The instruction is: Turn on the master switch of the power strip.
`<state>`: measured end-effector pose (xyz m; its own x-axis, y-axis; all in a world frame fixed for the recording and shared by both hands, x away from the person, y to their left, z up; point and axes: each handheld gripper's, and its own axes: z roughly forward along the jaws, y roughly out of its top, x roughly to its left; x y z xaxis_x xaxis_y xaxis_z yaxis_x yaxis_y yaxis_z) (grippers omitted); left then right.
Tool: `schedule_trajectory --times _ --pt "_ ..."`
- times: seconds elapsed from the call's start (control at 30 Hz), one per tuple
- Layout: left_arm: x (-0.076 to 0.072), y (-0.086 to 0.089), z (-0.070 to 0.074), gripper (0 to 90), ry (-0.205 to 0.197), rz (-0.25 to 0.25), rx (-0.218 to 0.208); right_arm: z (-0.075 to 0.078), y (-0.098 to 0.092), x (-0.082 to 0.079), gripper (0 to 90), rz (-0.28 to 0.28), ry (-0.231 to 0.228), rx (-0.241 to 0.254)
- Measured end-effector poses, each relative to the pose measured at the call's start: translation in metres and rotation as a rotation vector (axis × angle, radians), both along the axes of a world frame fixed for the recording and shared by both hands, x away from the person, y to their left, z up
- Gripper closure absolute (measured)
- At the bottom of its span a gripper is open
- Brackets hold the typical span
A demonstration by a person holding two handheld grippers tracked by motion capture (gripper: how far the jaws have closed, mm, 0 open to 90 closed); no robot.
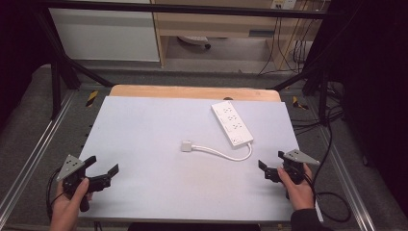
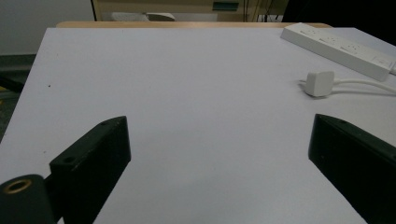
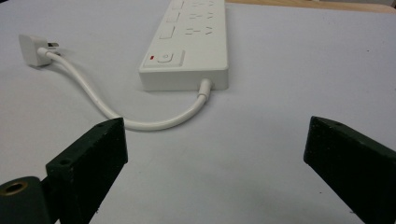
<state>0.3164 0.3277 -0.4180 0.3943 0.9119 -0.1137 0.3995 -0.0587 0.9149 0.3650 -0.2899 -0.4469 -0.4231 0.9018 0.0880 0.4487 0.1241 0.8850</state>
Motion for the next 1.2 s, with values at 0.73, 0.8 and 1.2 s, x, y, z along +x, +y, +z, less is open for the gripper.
schedule_trajectory --times 0.73,0.8,1.2 --pt "0.001 -0.008 0.001 5.6 -0.007 -0.038 0.014 0.020 0.001 0.002 3.6 -0.022 -0.032 0.044" --pt "0.001 -0.008 0.000 5.6 -0.006 -0.040 0.016 0.023 0.002 0.005 3.7 -0.021 -0.041 0.047" --pt "0.002 -0.008 -0.001 5.6 0.004 -0.034 0.019 0.038 0.008 0.024 4.5 -0.059 -0.070 0.034"
